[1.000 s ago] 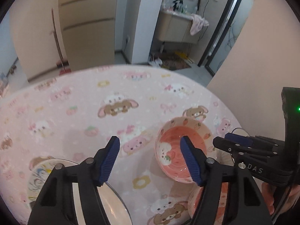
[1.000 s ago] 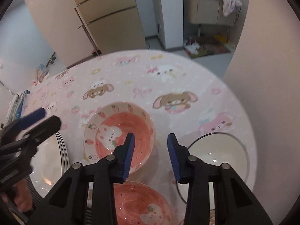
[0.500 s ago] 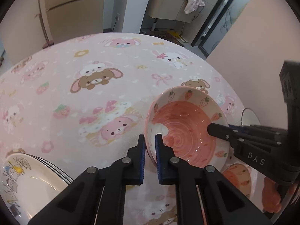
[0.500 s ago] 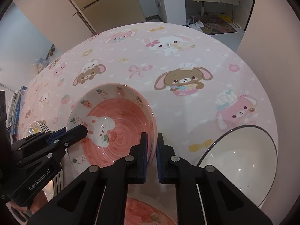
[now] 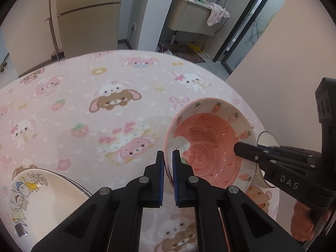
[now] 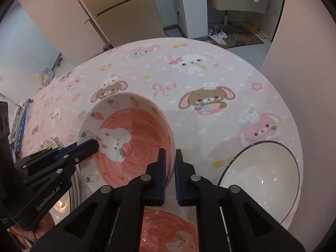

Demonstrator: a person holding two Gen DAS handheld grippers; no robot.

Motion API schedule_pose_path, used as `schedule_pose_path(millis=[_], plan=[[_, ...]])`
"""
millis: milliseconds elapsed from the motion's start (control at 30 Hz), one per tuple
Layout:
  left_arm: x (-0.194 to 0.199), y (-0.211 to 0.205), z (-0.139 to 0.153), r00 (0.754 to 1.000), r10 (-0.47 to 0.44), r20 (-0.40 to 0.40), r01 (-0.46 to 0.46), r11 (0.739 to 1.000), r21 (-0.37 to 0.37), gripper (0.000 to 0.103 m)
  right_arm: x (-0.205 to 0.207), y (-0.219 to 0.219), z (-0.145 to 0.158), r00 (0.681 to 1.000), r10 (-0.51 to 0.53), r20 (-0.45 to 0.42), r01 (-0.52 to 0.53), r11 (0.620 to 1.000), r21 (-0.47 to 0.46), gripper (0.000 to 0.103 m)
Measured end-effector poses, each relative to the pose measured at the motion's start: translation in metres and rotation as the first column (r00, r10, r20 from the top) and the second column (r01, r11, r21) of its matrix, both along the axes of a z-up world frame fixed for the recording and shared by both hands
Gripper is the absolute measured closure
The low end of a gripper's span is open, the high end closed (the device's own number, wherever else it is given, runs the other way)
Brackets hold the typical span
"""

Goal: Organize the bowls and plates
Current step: 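Close both tools on the rim of the pink bowl, then lift the pink bowl off the table with both tools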

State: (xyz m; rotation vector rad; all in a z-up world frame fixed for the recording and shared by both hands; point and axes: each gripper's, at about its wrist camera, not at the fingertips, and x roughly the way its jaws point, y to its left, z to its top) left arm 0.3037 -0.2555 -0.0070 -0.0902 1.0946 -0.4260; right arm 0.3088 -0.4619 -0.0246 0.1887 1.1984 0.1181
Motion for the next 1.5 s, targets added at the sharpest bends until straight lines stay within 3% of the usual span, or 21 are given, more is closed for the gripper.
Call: schedule_pose_path(millis=[167, 267, 533, 700, 933, 1367, 1500], plan=[[-0.013, 0.002, 0.027, 0.999, 0.030, 0.031, -0.030, 1.000, -0.007, 0.096, -0.014, 0.001, 0.024, 1.000, -0.001, 0.021, 0.001, 1.000, 0.013, 0.096], [-0.027, -0.003, 0.052, 0.995, 0.020, 0.099, -0.022, 1.000, 0.020, 0.096, -0.025, 0.008, 0.042, 0.999, 0.010, 0.039, -0.008, 0.999, -0.040, 0.095], [-0.063, -0.005, 0.111, 0.986, -0.011, 0.166, 0.017, 0.999, -0.033, 0.096, -0.060, 0.000, 0.099, 0.993, 0.000, 0.114, 0.005, 0.999, -0.045, 0.095], [-0.090, -0.011, 0.125, 0.981, -0.037, 0.190, 0.045, 0.998, -0.039, 0.096, -0.088, -0.008, 0.116, 0.991, -0.003, 0.136, 0.010, 0.999, -0.050, 0.095], [-0.122, -0.014, 0.102, 0.984, -0.056, 0.168, 0.061, 0.998, -0.026, 0.096, -0.121, -0.011, 0.100, 0.991, -0.010, 0.135, 0.014, 0.999, -0.035, 0.095], [-0.120, -0.038, 0.039, 0.989, -0.139, 0.057, 0.137, 0.990, 0.037, 0.096, -0.129, -0.020, 0.044, 0.999, -0.029, 0.036, 0.032, 0.996, -0.078, 0.095], [-0.121, -0.047, 0.021, 0.988, -0.146, 0.041, 0.142, 0.986, 0.088, 0.096, -0.129, -0.022, 0.030, 0.999, -0.036, 0.009, 0.037, 0.994, -0.100, 0.095]])
